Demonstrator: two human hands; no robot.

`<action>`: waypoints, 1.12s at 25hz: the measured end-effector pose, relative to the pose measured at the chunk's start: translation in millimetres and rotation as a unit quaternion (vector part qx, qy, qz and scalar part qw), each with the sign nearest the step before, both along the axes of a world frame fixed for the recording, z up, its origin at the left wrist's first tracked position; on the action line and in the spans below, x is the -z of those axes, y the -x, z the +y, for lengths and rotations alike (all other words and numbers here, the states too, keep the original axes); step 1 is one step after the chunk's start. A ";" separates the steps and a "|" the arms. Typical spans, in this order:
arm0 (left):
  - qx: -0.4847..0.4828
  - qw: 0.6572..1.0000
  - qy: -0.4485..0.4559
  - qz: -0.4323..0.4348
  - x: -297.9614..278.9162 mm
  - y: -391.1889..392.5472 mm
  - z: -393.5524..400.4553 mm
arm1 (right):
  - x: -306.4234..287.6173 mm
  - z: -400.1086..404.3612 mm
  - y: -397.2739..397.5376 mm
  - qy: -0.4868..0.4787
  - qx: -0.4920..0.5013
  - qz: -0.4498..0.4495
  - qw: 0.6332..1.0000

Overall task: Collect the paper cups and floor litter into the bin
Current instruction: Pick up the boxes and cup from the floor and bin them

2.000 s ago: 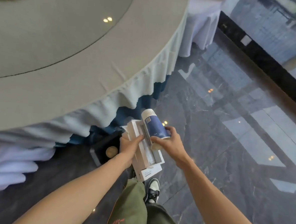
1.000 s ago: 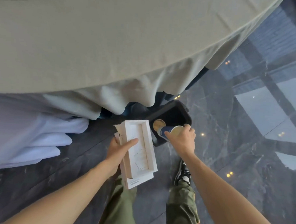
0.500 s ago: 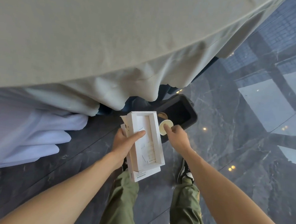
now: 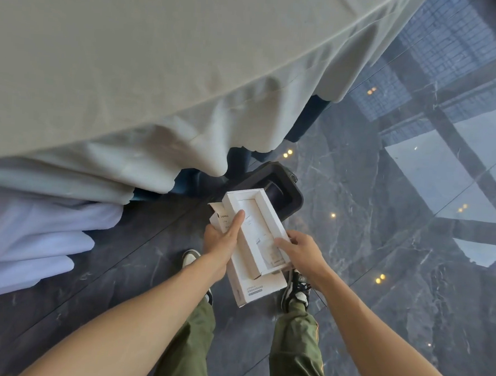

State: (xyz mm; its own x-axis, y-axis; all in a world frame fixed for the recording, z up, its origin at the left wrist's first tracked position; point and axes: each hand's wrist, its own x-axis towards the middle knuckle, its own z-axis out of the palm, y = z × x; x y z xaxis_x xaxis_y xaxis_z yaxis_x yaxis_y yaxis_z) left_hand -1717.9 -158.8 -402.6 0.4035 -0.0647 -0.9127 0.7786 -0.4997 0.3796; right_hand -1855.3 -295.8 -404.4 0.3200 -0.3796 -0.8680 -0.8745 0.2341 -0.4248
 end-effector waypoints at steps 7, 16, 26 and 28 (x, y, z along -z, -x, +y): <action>-0.020 0.998 -0.056 -0.033 24.5 -8.2 12.3 | 21.9 -14.5 -3.7 0.051 0.078 0.062 0.994; -0.019 0.996 -0.084 0.000 37.8 -33.6 53.0 | 53.9 -13.2 -54.0 0.089 0.007 0.079 0.993; -0.068 0.995 0.001 0.068 45.6 -23.4 23.3 | 31.0 -6.0 -28.2 -0.045 0.013 0.081 0.996; -0.081 0.993 0.010 0.091 52.0 -19.4 14.3 | 15.0 -0.8 -28.4 -0.202 0.072 0.034 0.976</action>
State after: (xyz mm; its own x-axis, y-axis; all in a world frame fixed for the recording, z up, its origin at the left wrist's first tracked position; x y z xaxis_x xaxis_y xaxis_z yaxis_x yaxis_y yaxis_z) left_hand -1698.4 -144.5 -454.6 0.2386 -0.0322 -0.9706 0.9044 -0.3566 0.2342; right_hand -1826.9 -296.6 -419.5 0.2261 -0.0379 -0.9734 -0.8430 0.4931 -0.2150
